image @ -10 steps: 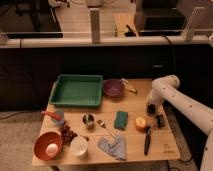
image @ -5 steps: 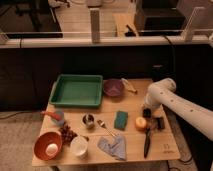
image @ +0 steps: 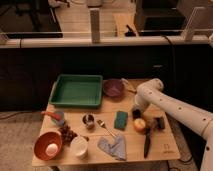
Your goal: Wipe table surface with eraser
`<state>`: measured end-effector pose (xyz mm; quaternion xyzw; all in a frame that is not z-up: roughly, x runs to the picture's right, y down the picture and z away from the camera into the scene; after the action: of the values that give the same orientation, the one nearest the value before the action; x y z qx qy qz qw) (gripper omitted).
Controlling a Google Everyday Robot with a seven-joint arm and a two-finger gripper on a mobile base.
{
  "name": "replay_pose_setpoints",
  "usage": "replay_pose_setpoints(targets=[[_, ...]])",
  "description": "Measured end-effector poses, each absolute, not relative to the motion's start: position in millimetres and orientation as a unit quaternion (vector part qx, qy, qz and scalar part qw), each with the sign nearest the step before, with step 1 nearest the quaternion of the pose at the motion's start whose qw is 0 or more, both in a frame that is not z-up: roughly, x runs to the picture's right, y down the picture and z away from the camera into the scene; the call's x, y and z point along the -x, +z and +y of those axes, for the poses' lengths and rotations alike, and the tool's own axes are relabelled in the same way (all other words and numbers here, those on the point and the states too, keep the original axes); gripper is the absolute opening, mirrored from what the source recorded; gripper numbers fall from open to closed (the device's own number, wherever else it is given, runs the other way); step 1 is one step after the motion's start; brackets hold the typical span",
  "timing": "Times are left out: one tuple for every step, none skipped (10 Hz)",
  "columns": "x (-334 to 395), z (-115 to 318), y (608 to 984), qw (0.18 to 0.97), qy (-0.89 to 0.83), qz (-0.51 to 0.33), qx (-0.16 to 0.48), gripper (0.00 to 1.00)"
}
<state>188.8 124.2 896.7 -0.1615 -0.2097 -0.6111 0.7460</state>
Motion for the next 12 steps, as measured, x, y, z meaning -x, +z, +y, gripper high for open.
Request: replay_pose_setpoints(targets=[[-181.3, 117.7, 900.8, 0.74, -0.619, -0.215, 0.153, 0.0], [-171.8, 109.9, 906.9, 0.734, -0.626, -0.219, 0.144, 0.0], [-165.9, 104.1, 913.8, 0.73, -0.63, -0.223, 0.14, 0.0], [-165.8, 99.1, 922.0, 0.728, -0.633, -0.223, 0.14, 0.0], [-166.4, 92.6, 931.9, 0.728, -0.634, -0.222, 0.139, 0.0], [-165.9, 89.4, 937.9, 0.728, -0.635, -0.219, 0.141, 0.0], [-172.4, 83.2, 943.8, 0.731, -0.633, -0.212, 0.142, 0.0], [-190.5, 75.6, 947.9, 0.74, -0.626, -0.199, 0.145, 0.0], [-206.7, 71.8, 947.4, 0.748, -0.619, -0.189, 0.146, 0.0], [-220.9, 68.4, 946.2, 0.756, -0.612, -0.181, 0.147, 0.0], [-245.7, 63.2, 942.3, 0.77, -0.598, -0.167, 0.148, 0.0], [-265.7, 60.4, 938.6, 0.781, -0.585, -0.155, 0.15, 0.0]])
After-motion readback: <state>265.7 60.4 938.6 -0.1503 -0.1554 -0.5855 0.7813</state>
